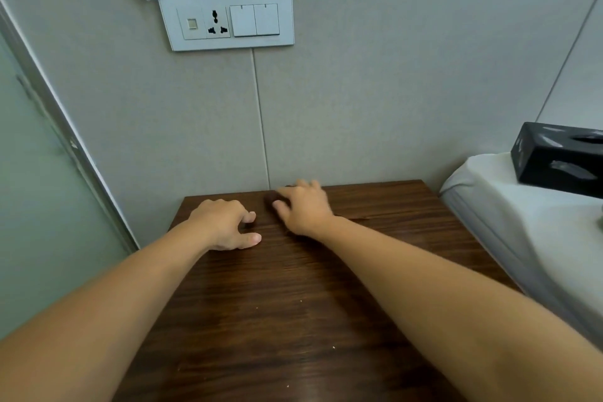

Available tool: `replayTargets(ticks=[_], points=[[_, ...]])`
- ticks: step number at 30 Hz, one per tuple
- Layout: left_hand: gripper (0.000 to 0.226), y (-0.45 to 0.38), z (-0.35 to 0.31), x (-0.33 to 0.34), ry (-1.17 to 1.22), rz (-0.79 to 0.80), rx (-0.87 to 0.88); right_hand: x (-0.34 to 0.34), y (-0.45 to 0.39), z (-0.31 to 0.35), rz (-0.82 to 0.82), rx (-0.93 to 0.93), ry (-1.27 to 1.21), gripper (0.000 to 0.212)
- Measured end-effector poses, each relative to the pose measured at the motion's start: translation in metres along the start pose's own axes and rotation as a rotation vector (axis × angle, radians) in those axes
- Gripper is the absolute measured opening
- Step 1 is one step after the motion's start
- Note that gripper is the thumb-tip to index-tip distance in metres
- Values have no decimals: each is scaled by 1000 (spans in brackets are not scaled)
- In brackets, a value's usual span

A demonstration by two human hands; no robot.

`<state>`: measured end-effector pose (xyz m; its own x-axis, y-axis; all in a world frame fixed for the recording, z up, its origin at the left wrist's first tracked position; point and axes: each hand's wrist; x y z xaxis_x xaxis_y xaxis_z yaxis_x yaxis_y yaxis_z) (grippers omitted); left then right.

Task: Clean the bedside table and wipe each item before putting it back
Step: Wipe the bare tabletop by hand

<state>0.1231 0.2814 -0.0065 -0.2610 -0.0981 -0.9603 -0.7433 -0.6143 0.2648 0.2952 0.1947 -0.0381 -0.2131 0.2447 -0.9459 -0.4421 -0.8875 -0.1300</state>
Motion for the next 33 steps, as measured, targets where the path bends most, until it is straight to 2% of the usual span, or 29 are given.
replayTargets(ticks=[3, 9, 11, 14, 18, 23, 25, 27, 30, 33], points=[[69, 2, -1, 0, -12, -12, 7, -3, 0, 8, 90, -86, -94, 47], [72, 3, 4, 9, 52, -11, -11, -19, -8, -60, -41, 224, 7, 44], [71, 2, 5, 8, 54, -13, -12, -29, -2, -81, -2, 241, -38, 47], [69, 5, 2, 8, 59, -18, -14, -33, 26, -89, 88, 69, -89, 51], [68, 12, 1, 10, 88, -40, -13, -34, 118, -81, 138, -230, -181, 47], [61, 33, -6, 7, 184, -93, -4, -64, 233, -71, 255, -388, -106, 47], [48, 41, -15, 7, 230, -147, 15, -73, 235, -83, 243, -354, -53, 47], [41, 47, -25, 9, 231, -133, 28, -74, 210, -108, 173, -245, -27, 46], [51, 50, -31, 13, 223, -30, 43, -69, 147, -155, 46, 32, -29, 48], [55, 48, -25, 14, 250, -29, 24, -61, 94, -169, 61, 200, -36, 53]])
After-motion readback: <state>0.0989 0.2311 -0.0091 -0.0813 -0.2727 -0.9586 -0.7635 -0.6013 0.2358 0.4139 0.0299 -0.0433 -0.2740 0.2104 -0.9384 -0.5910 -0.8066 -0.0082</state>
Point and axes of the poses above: each hand's wrist, its own y-axis away from the middle knuckle, its own x-axis out of the palm, z = x × y, and after that the axes turned 6 degrees about x, right-handed
